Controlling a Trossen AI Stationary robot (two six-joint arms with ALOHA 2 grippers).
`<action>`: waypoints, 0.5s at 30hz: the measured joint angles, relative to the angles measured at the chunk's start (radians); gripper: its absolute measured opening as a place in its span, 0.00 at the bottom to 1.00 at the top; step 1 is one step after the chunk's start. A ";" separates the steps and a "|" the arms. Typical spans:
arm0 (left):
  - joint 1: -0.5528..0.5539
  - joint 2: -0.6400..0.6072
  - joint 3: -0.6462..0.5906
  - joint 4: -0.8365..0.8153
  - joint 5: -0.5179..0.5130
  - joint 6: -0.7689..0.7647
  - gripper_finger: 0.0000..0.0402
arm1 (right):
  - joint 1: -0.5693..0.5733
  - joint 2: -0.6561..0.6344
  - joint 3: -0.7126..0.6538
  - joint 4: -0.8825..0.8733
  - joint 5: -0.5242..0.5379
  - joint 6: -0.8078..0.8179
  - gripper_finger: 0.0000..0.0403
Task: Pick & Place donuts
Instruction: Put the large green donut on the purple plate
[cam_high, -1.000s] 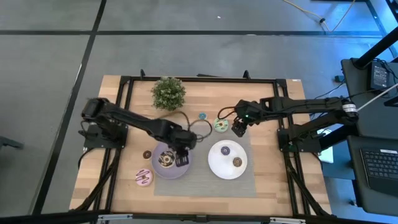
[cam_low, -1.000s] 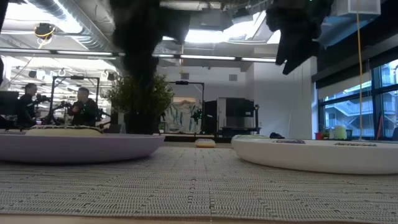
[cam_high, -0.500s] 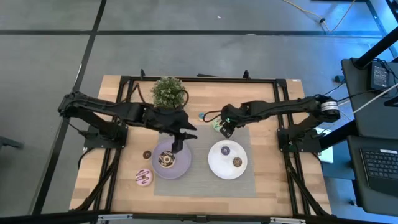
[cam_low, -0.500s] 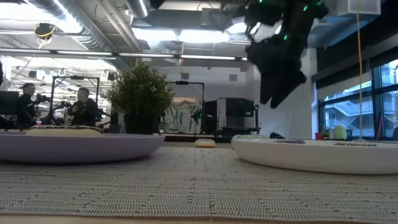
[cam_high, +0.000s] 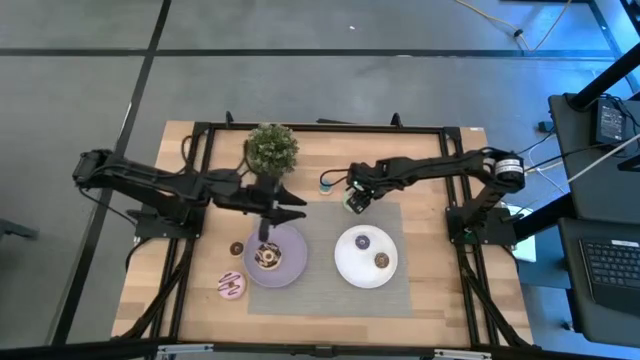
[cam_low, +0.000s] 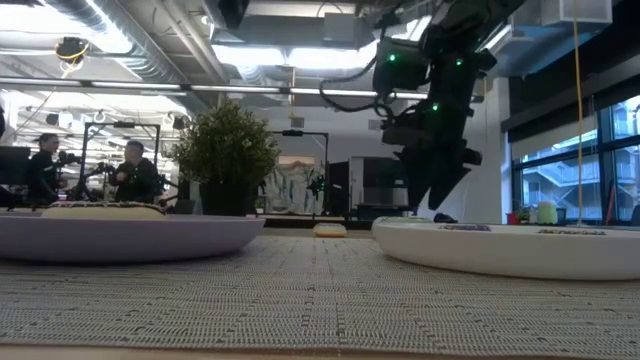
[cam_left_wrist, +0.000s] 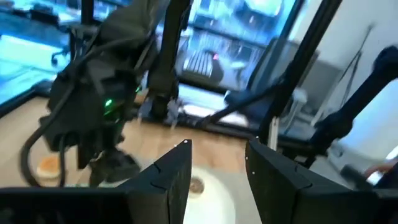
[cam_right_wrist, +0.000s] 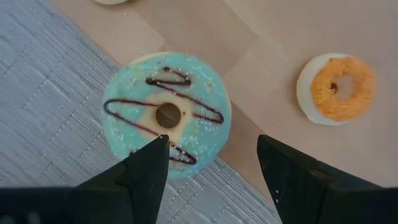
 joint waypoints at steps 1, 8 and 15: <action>0.000 -0.017 -0.020 0.017 -0.005 -0.002 0.36 | -0.004 0.007 0.000 0.000 -0.007 0.000 0.61; 0.000 -0.067 -0.043 0.041 -0.019 0.021 0.36 | -0.019 0.031 0.000 0.032 -0.041 0.003 0.61; 0.000 -0.066 -0.043 0.035 -0.053 0.042 0.36 | -0.024 0.044 0.000 0.034 -0.044 0.005 0.61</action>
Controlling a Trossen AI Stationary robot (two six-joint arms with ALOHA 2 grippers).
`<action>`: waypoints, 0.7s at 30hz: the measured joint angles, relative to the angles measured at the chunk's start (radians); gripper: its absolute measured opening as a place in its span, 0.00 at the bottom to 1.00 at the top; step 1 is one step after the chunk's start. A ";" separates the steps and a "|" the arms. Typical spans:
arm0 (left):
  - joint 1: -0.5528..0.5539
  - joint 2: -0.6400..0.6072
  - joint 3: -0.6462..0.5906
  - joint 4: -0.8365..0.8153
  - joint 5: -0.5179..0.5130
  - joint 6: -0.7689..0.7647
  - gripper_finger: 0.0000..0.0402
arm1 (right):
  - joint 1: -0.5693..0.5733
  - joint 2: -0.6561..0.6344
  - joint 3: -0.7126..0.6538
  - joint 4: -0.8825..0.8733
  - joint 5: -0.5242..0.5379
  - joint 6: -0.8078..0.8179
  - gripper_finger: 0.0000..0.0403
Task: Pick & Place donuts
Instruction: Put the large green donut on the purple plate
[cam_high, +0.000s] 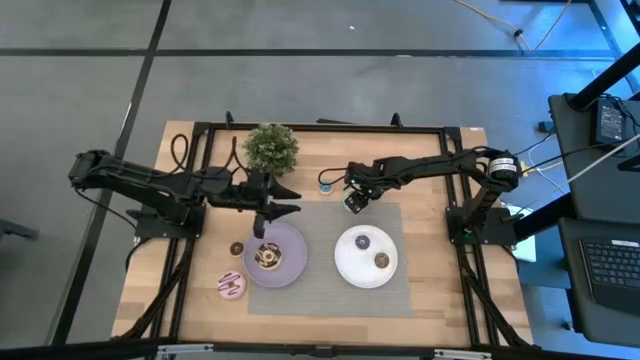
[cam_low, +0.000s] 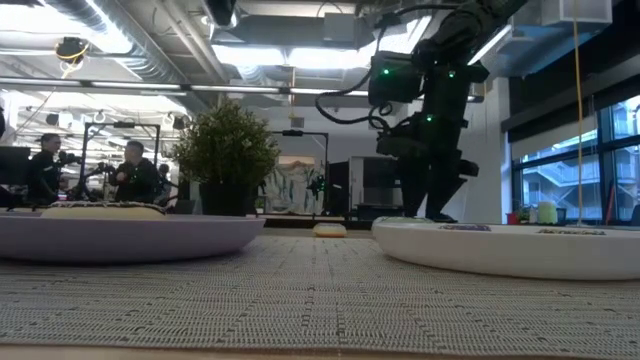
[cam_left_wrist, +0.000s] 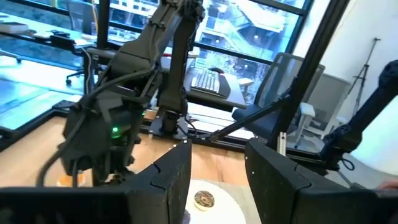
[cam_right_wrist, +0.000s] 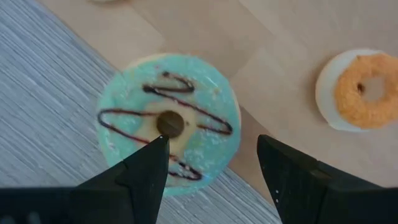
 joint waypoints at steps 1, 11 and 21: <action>0.000 0.000 0.000 0.001 0.000 0.004 0.36 | -0.001 0.000 0.000 0.002 0.000 0.001 0.61; 0.000 0.000 0.000 0.004 0.000 0.016 0.36 | -0.006 0.019 0.000 0.007 -0.007 0.022 0.61; 0.000 0.000 0.000 0.004 -0.001 0.016 0.36 | -0.006 0.047 0.001 0.017 -0.014 0.013 0.44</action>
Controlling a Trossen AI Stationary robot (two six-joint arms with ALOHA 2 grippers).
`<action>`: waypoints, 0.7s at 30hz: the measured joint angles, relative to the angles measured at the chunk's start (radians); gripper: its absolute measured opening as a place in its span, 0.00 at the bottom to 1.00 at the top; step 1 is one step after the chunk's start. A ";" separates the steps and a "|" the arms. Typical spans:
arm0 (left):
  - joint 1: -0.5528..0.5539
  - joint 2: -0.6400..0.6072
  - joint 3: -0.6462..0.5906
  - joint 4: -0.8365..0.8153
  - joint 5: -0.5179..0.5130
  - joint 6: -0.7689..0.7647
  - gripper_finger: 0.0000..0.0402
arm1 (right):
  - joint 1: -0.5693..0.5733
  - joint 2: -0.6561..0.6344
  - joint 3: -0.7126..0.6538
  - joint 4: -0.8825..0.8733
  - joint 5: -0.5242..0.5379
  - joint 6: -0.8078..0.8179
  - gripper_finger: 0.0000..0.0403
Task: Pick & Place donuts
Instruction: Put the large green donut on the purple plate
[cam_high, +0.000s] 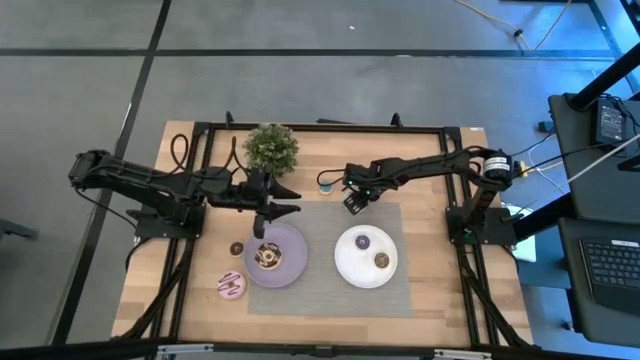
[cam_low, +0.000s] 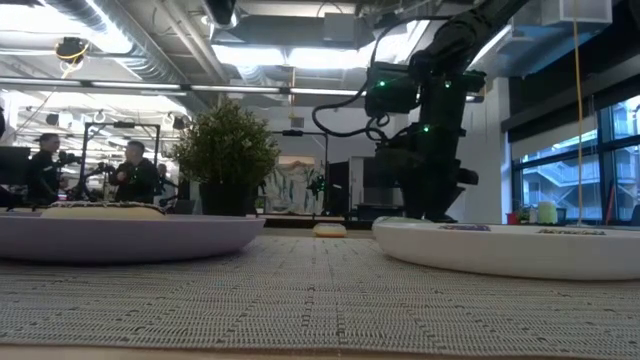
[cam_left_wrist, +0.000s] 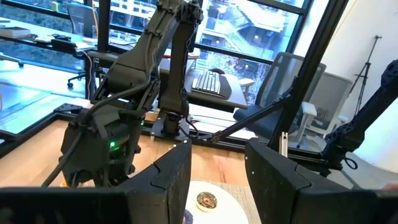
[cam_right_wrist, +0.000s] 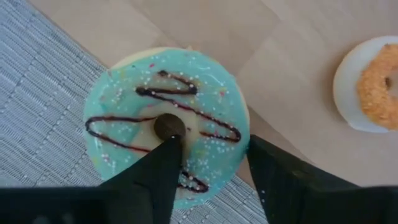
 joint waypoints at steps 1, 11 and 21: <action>0.000 0.000 0.000 0.000 0.000 0.000 0.36 | 0.000 -0.003 0.000 0.000 0.000 -0.013 0.42; 0.000 0.000 0.000 -0.015 0.000 0.000 0.36 | 0.000 -0.004 0.000 -0.003 0.001 -0.069 0.20; 0.000 0.000 0.000 -0.019 -0.019 0.000 0.36 | 0.000 -0.051 0.011 -0.038 0.004 -0.122 0.12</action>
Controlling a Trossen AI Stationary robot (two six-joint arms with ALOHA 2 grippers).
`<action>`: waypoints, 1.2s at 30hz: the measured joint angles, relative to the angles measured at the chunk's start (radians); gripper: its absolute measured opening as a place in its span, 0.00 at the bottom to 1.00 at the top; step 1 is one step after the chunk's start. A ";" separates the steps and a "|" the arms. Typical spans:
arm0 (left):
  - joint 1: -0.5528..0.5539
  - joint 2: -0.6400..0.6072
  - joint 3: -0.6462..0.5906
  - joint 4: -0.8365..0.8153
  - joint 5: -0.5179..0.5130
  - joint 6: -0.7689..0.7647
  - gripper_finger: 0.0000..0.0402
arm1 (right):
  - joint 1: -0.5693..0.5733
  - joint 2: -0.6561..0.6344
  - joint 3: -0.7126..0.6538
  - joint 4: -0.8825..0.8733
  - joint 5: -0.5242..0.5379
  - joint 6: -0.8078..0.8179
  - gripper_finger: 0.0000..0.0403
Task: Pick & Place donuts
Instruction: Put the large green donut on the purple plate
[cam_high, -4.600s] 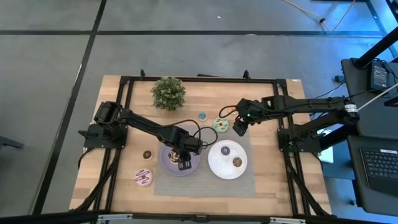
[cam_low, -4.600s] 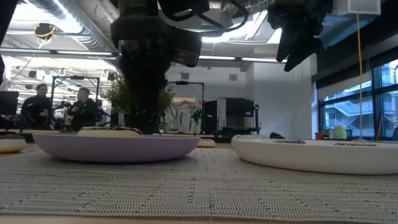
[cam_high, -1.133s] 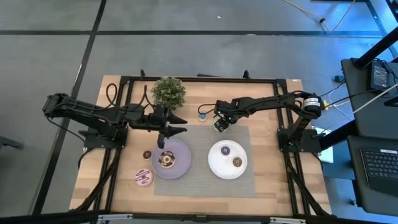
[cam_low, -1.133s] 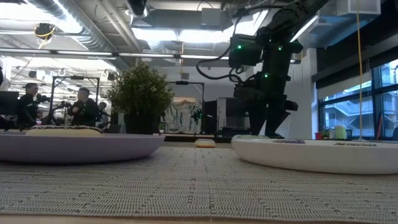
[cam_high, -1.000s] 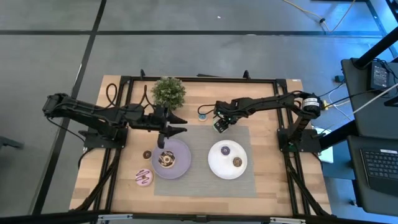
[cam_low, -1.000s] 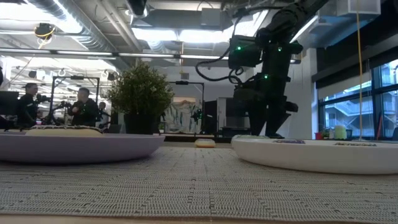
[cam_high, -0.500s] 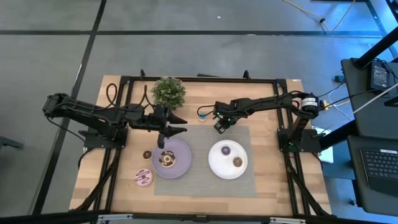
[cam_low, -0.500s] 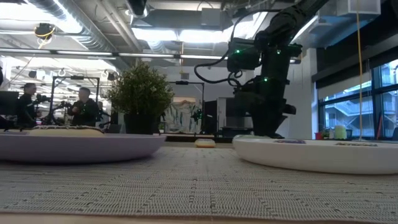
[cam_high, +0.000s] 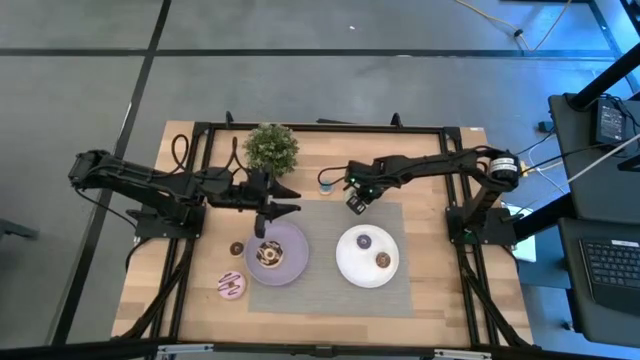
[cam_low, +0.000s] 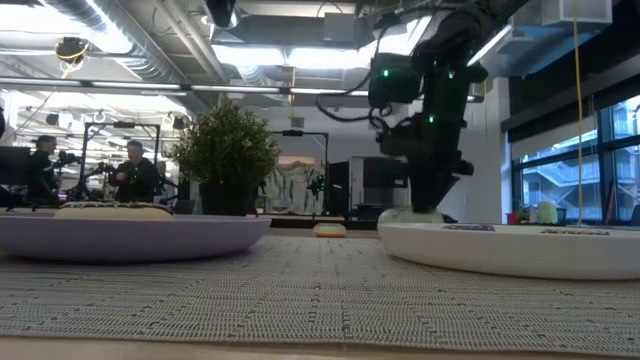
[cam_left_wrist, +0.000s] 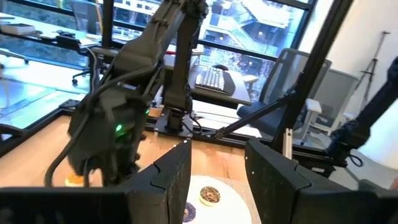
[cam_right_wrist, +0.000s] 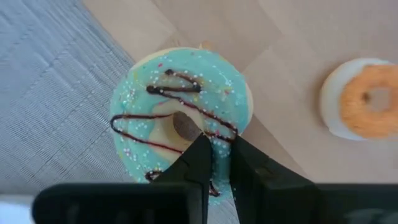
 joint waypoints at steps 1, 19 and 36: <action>0.000 0.000 0.000 0.000 -0.008 0.000 0.36 | 0.000 -0.012 0.012 -0.014 0.000 -0.003 0.12; 0.052 -0.059 0.001 0.018 -0.030 0.007 0.36 | 0.241 -0.064 0.282 0.082 -0.034 -0.053 0.13; -0.004 -0.345 0.003 0.120 0.001 0.149 0.36 | 0.303 0.038 0.282 0.443 -0.040 -0.052 0.13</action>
